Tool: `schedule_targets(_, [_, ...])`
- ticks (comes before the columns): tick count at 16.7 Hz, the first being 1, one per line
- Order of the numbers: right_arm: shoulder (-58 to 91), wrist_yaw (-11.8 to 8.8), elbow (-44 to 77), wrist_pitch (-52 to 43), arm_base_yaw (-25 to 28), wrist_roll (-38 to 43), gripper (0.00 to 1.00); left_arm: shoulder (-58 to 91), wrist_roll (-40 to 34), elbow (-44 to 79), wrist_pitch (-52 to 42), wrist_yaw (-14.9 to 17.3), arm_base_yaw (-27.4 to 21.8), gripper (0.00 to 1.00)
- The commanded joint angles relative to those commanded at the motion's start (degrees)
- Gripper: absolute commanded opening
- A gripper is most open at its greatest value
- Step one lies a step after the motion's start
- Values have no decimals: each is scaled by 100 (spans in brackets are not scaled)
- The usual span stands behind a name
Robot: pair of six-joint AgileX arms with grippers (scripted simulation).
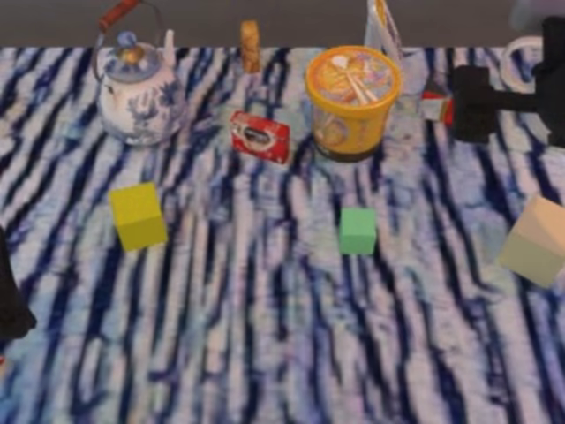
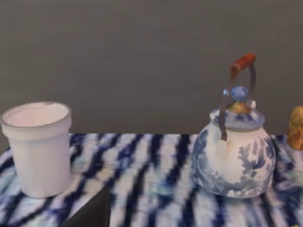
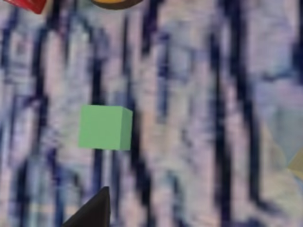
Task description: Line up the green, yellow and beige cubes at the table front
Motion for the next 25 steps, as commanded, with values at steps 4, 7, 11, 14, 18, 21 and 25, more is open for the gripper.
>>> schedule_targets(4, [2339, -6, 1906, -1227, 502, 545, 100, 0, 0, 0, 0, 0, 0, 100])
schedule_targets(7, [3627, 1, 3113, -1924, 809, 875, 100, 0, 0, 0, 0, 0, 0, 100])
schedule_targets(11, [4731, 25, 4285, -2478, 1081, 1164, 100, 0, 0, 0, 0, 0, 0, 100])
schedule_targets(14, [5056, 37, 4612, -2619, 1157, 1244, 100, 0, 0, 0, 0, 0, 0, 100])
schedule_targets(18, [5056, 37, 4612, -2619, 1157, 1244, 100, 0, 0, 0, 0, 0, 0, 100])
schedule_targets(21, [5076, 36, 4518, -2511, 1135, 1230, 100, 0, 0, 0, 0, 0, 0, 100])
schedule_targets(25, [5318, 39, 3999, -1724, 1149, 1238, 100, 0, 0, 0, 0, 0, 0, 100])
